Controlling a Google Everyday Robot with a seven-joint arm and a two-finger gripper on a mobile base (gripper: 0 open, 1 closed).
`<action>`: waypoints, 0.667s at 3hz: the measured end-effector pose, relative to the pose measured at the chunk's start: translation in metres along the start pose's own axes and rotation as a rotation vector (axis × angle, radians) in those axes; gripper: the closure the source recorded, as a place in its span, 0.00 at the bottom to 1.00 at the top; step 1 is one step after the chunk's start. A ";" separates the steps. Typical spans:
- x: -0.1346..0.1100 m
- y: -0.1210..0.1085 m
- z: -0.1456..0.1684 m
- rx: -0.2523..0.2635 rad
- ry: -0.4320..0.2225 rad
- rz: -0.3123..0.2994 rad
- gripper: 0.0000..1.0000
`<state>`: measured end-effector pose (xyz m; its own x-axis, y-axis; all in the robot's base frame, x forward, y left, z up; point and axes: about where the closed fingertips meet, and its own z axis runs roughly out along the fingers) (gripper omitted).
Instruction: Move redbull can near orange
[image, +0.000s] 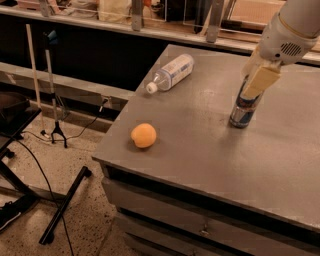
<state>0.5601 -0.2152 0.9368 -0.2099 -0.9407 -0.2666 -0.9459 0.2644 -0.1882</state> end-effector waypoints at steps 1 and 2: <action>-0.001 -0.002 0.002 0.004 -0.003 -0.001 0.72; -0.006 -0.003 0.001 0.002 -0.031 -0.003 0.96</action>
Offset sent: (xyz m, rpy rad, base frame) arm 0.0034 0.0084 0.0078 0.0655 -0.0102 0.0185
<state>0.5649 -0.2099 0.9381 -0.1993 -0.9345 -0.2948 -0.9460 0.2620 -0.1910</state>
